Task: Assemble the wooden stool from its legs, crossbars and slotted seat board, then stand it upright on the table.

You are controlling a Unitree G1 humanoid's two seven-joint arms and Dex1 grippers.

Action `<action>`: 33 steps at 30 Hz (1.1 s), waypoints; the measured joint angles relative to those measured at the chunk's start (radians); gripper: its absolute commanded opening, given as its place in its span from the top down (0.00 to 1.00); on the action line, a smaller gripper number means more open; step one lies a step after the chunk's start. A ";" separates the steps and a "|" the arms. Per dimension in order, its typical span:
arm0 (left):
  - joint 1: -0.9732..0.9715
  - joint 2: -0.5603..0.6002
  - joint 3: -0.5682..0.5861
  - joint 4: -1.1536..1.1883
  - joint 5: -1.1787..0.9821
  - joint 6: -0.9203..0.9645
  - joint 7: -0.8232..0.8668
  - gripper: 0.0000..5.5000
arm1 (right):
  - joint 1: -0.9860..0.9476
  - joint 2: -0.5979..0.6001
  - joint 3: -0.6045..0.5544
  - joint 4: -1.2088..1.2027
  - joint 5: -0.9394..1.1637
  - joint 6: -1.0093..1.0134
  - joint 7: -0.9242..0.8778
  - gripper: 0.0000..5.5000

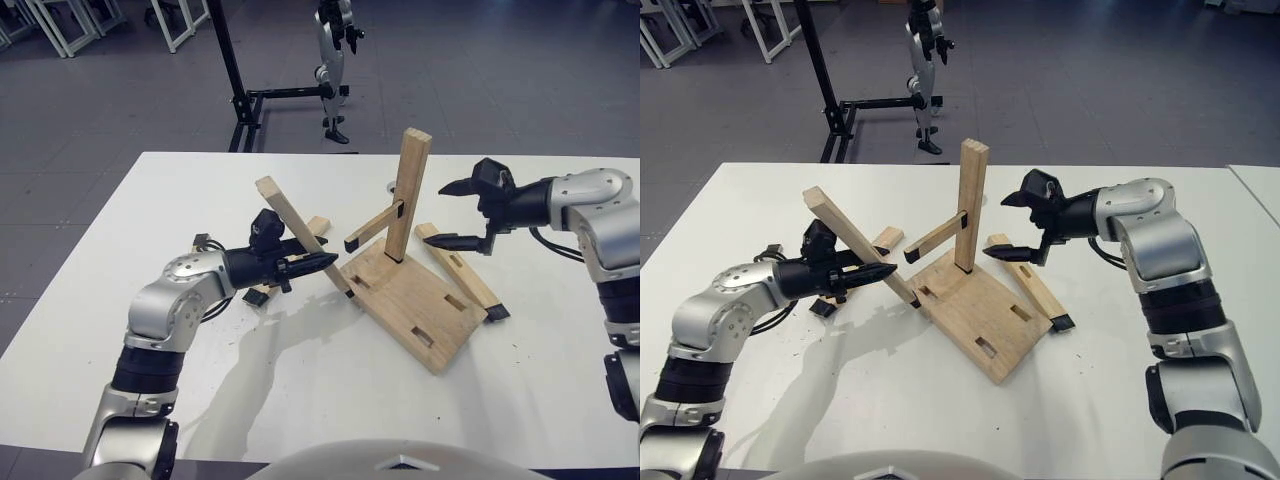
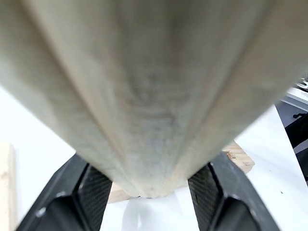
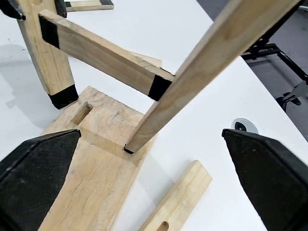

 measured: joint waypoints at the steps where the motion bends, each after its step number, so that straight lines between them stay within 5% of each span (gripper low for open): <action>1: 0.001 -0.019 -0.003 -0.001 0.009 -0.008 0.021 0.62 | 0.012 0.000 -0.007 -0.002 -0.001 0.003 -0.020 0.00; 16: 0.048 -0.131 -0.028 0.048 0.049 -0.117 0.074 0.62 | 0.159 0.086 0.040 -0.025 -0.081 0.016 -0.208 0.00; 33: -0.005 -0.071 -0.066 0.193 0.096 -0.252 0.027 0.62 | 0.207 0.118 0.063 -0.079 -0.089 0.015 -0.245 0.00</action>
